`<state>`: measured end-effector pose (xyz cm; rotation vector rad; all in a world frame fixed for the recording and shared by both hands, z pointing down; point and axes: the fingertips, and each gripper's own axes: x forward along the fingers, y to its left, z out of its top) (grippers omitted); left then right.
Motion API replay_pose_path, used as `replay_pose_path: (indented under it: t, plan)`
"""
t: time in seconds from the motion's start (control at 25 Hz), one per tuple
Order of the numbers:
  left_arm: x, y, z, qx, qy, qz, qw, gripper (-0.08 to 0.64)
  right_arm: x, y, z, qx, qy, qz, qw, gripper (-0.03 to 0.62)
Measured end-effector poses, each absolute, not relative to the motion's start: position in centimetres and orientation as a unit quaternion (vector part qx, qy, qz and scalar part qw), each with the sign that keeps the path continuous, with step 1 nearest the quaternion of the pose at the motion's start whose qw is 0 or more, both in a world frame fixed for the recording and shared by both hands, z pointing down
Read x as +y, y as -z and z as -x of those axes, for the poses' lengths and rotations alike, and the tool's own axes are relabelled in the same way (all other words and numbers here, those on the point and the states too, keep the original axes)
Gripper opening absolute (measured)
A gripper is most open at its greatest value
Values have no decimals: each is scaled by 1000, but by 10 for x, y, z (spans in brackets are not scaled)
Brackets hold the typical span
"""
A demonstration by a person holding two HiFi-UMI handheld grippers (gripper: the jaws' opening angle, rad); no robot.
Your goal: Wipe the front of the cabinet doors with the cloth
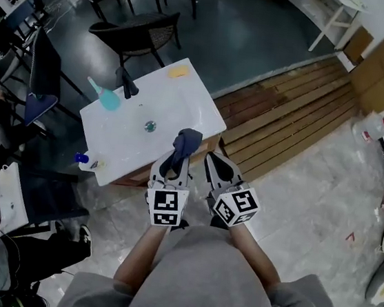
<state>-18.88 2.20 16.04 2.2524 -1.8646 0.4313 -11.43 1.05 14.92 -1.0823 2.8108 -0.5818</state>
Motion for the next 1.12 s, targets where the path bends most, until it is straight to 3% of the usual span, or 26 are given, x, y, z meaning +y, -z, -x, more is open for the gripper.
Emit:
replay_pose_path:
  t: [1.12]
  plan:
    - [10, -142, 195, -616, -109, -774, 98, 87, -3, -134, 121, 914, 159, 373, 26, 11]
